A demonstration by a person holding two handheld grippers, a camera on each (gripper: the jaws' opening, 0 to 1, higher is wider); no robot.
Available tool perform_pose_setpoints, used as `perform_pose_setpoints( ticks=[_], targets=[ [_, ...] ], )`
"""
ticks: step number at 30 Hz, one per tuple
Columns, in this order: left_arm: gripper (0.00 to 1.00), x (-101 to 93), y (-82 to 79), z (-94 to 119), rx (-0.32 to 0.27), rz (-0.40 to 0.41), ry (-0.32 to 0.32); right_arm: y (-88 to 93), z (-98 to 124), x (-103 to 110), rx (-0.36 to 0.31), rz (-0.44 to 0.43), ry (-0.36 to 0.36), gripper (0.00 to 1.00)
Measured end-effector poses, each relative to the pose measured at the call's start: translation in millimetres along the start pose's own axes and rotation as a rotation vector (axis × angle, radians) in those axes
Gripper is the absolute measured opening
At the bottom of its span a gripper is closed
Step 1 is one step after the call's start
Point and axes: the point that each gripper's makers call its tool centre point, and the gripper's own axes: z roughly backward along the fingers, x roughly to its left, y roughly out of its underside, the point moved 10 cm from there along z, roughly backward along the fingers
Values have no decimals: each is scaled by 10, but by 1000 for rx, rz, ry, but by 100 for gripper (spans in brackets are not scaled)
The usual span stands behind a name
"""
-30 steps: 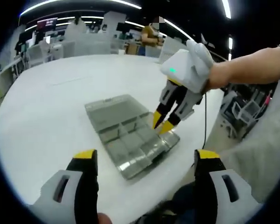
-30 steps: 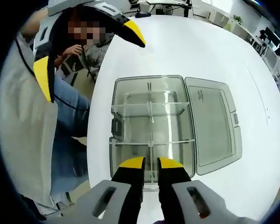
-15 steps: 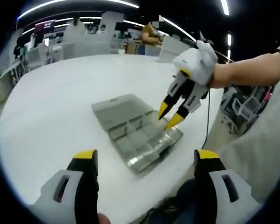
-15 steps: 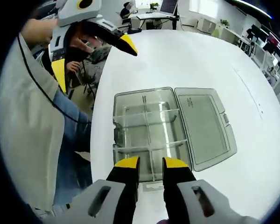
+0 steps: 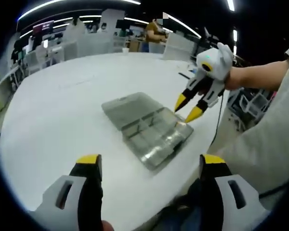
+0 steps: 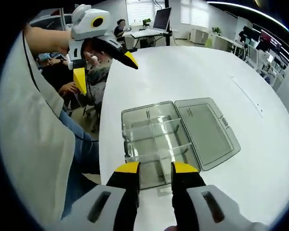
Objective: Insert the divider into the dual guide fixture by aligning both edges with the guide slots and pushing it downward to the bottom, including one-sided entry, uneven engagement, binding, and posture correction.
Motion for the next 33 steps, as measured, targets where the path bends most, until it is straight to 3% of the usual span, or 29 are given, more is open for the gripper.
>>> perform_pose_setpoints(
  ticks=[15,26,33],
  targets=[
    [79,152,-16,20,60,-60,15,135,106,122,-94,-85,36,28],
    [78,236,34,25,91,-82,17,95,173,236,-160,-96,49,37],
    [78,291,44,42,107,-103,10,84,197,323,-169,-101,51,40]
  ],
)
